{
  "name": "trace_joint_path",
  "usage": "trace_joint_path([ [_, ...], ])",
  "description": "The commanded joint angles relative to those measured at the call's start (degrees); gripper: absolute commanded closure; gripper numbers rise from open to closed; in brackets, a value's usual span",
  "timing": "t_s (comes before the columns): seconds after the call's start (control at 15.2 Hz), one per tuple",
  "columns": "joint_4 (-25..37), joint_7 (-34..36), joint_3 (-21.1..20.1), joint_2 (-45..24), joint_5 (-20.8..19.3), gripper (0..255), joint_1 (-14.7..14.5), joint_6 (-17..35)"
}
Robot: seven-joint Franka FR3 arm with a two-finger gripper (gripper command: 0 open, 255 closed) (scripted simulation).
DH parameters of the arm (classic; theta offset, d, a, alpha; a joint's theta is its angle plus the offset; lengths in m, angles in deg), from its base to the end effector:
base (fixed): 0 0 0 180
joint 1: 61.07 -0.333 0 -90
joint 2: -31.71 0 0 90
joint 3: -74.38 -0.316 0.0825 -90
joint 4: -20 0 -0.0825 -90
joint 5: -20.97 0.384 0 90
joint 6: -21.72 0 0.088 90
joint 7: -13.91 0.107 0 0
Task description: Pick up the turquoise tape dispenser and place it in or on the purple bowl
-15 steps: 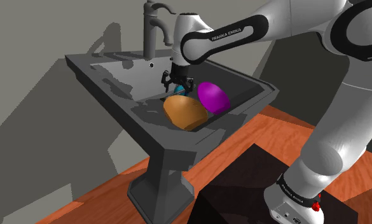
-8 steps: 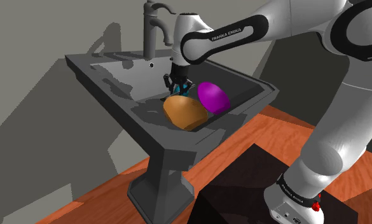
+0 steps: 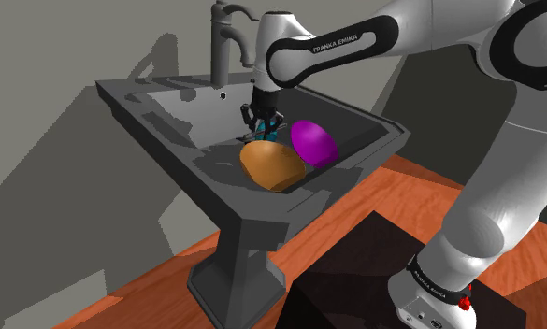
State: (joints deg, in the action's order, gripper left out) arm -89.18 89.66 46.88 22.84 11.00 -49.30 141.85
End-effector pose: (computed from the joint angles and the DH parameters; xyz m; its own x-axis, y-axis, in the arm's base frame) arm 0.5810 0.1446 0.4311 0.5607 -0.8227 0.0941 -0.8243 -0.5653 -0.0306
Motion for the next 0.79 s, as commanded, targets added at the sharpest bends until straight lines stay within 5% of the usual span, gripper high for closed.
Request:
trace_joint_path([
  [0.0,0.96,-0.43,-0.05,0.55,0.43,255,0.10,-1.41],
  [0.73,7.24,-1.89,-0.30,2.49,1.93,255,0.21,-9.31],
])
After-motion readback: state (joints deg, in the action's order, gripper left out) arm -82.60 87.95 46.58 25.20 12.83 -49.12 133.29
